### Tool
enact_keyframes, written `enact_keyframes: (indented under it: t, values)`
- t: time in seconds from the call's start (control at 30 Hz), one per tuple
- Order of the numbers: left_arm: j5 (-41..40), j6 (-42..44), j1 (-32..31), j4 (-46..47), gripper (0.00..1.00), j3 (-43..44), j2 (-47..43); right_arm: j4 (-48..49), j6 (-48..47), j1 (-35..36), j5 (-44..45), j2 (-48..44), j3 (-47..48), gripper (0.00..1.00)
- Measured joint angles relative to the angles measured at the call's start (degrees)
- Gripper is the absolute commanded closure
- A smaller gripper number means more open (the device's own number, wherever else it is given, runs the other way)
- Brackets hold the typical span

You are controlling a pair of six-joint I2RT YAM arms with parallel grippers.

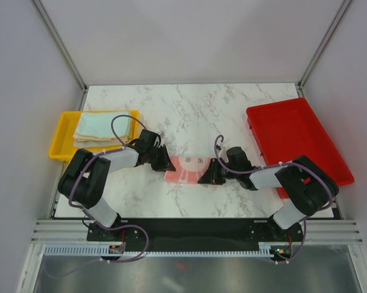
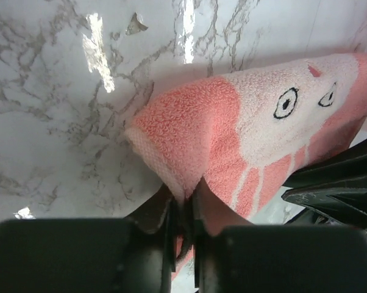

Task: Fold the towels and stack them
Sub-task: Neatly place the folded towel into the bin

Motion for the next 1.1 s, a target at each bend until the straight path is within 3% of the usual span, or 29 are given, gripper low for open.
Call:
enact_keyframes:
  t: [0.03,0.13,0.2,0.23,0.27,0.37,0.67,0.9,1.1]
  values:
    - [-0.11,-0.07,-0.48,0.04,0.98,0.09,0.13,-0.13,0.0,0.0,-0.04,-0.39,-0.02,0.73]
    - [-1.73,-0.48,-1.46,-2.21,0.98,1.62,0.28,-1.55,0.15,0.0,-0.02,-3.48,0.0,0.68]
    - [-3.3,-0.39,-1.73,-5.57,0.98,3.65,0.7,-3.74,0.35,0.0,0.11,-7.15,0.13,0.55]
    - [-4.46,-0.17,-1.81,-8.13,0.98,5.2,0.96,-4.83,0.48,0.0,0.26,-9.33,0.33,0.47]
    - [-5.33,0.13,-1.88,-10.36,0.98,6.64,1.16,-6.4,0.37,0.0,0.44,-11.23,0.79,0.21]
    - [-10.43,2.12,-1.95,-18.8,0.98,13.31,1.86,-12.46,-0.17,0.0,2.14,-18.8,3.74,0.02]
    - [-27.08,10.47,0.68,-36.92,0.98,33.11,4.57,-24.74,-4.07,0.0,6.78,-30.14,14.08,0.02]
    - [-35.56,16.87,8.37,-47.56,0.98,47.6,9.9,-29.94,-6.99,0.0,7.52,-28.15,15.28,0.02]
    - [-38.05,20.31,13.44,-54.23,0.98,61.4,13.62,-32.04,-9.64,0.0,7.72,-23.69,16.94,0.02]
